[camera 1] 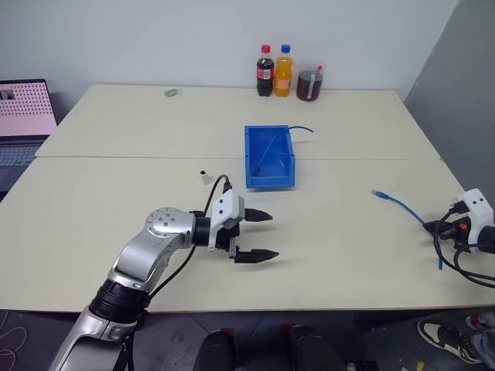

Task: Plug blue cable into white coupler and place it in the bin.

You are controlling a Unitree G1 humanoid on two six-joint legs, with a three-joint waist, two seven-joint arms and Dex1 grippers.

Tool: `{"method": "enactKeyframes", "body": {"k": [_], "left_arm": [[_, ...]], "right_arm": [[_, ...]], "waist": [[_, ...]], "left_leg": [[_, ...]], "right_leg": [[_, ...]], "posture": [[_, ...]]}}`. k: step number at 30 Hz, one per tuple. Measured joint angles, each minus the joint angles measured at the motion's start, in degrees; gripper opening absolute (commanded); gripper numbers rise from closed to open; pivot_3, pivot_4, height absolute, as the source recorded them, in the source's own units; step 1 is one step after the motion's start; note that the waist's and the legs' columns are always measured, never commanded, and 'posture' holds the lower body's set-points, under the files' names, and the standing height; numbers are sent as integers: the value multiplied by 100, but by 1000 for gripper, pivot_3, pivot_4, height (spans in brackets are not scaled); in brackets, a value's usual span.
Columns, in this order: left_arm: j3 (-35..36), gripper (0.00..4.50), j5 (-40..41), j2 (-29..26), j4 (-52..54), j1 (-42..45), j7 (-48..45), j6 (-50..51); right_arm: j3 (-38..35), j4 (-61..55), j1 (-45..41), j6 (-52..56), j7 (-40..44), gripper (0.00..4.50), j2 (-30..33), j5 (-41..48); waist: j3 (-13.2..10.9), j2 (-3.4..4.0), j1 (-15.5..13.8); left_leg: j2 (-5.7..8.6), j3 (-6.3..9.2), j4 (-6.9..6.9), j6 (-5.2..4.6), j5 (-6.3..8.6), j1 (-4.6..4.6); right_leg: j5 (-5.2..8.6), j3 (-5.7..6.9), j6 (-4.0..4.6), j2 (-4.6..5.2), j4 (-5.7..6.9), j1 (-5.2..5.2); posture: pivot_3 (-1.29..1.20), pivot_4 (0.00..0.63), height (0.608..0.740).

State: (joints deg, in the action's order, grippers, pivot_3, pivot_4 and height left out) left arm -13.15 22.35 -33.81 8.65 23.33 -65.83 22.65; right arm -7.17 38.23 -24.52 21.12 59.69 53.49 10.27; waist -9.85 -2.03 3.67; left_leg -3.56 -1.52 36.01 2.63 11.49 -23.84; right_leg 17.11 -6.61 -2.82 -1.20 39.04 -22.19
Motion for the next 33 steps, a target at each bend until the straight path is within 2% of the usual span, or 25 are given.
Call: {"method": "enactKeyframes", "body": {"k": [3,8,13,16,21,25,30,31,33], "left_arm": [[35,4500,-1,-135,-23,-212,0,-39],[410,4500,-226,-887,-489,-1044,-139,-324],[970,4500,-190,-1158,-800,-1315,-230,-414],[1240,4500,-177,-1164,-961,-1318,-205,-416],[1510,4500,-22,-1155,-961,-1395,-105,-301],[1540,4500,18,-1155,-894,-1564,-88,-256],[1540,4500,18,-1155,-855,-1601,-65,-186],[1540,4500,18,-1154,-854,-1601,-61,-185],[1538,4500,14,-1135,-854,-1593,-43,-183]], "right_arm": [[179,-850,242,-44,214,63,-5,4],[302,-3005,509,253,355,63,-82,259],[1102,-4242,318,686,20,63,-948,265],[1501,-4377,50,904,-298,63,-1498,192],[2294,-4176,-415,776,-480,63,-2048,-245],[2741,-3731,-634,314,-460,63,-2148,-641],[2905,-3397,-669,2,-444,63,-2195,-902],[2905,-3393,-672,-23,-437,496,-2195,-910],[2905,-3393,-674,-55,-409,931,-2188,-946]], "waist": [[-4,13,10],[-7,25,75],[-12,13,38],[-12,13,9],[-12,13,-40],[-12,12,-60],[-13,12,-58],[-12,12,-56],[-12,12,-54]], "left_leg": [[0,-1,-2,0,0,-2],[-7,7,-6,0,0,-4],[-2,10,-4,0,0,-8],[0,4,-3,0,0,-12],[-2,6,-7,0,0,-17],[-1,7,-7,0,0,-21],[-3,11,-6,0,0,-20],[-4,11,-6,0,0,-20],[-4,12,-5,0,0,-21]], "right_leg": [[0,-2,0,0,2,-4],[4,7,5,-1,5,-8],[3,16,3,11,4,-12],[3,15,3,15,4,-16],[7,23,12,16,4,-22],[7,27,16,17,4,-23],[7,35,16,16,7,-23],[7,35,16,16,7,-23],[7,37,16,17,6,-22]], "posture": [[0,150,740],[0,150,740],[0,150,740],[0,150,740],[0,150,740],[0,150,740],[0,150,740],[0,150,740],[0,150,740]]}}
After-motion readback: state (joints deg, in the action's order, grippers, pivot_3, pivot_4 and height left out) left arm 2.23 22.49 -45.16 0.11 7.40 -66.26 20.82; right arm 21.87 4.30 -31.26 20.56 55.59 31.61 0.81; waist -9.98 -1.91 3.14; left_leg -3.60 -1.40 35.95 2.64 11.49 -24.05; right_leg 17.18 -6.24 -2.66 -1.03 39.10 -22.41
